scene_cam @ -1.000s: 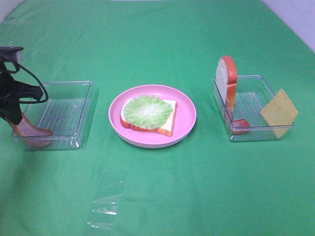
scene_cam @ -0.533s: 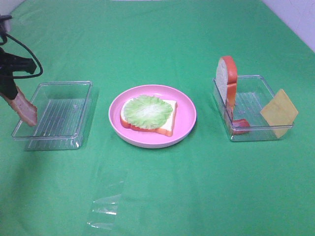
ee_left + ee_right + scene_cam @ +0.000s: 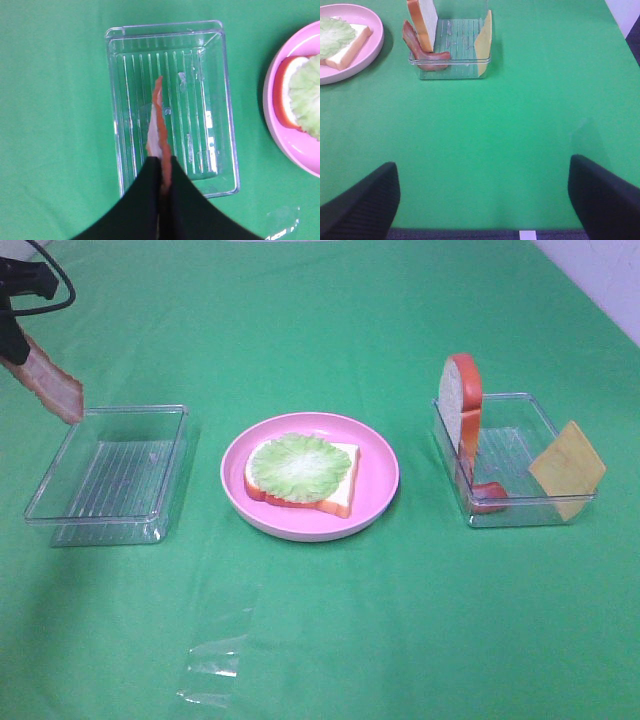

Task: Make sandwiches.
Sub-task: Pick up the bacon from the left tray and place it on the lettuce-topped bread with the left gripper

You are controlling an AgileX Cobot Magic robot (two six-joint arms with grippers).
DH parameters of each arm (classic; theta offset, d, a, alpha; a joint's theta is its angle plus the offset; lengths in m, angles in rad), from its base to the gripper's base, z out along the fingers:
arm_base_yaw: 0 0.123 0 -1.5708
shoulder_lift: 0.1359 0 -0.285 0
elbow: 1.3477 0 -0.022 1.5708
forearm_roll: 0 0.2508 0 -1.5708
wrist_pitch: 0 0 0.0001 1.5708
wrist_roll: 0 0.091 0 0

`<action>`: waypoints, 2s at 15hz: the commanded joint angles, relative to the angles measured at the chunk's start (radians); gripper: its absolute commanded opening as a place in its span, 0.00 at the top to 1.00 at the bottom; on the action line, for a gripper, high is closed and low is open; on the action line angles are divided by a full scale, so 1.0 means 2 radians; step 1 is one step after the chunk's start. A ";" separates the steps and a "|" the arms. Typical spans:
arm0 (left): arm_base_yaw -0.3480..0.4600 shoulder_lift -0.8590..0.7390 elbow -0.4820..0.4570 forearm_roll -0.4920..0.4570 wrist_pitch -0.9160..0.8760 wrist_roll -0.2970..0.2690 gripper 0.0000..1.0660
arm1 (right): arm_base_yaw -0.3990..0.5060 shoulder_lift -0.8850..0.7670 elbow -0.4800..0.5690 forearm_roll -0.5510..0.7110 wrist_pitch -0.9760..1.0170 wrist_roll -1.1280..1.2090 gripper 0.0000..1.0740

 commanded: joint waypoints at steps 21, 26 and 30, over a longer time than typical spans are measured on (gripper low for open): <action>-0.212 0.030 -0.004 -0.176 -0.282 -0.001 1.00 | -0.001 -0.016 0.001 0.002 -0.002 0.000 0.18; -0.243 0.101 -0.004 -0.228 -0.276 0.002 1.00 | -0.001 -0.016 0.001 0.002 -0.002 0.000 0.18; -0.243 0.144 -0.004 -0.297 -0.258 0.051 1.00 | -0.001 -0.016 0.001 0.002 -0.002 0.000 0.18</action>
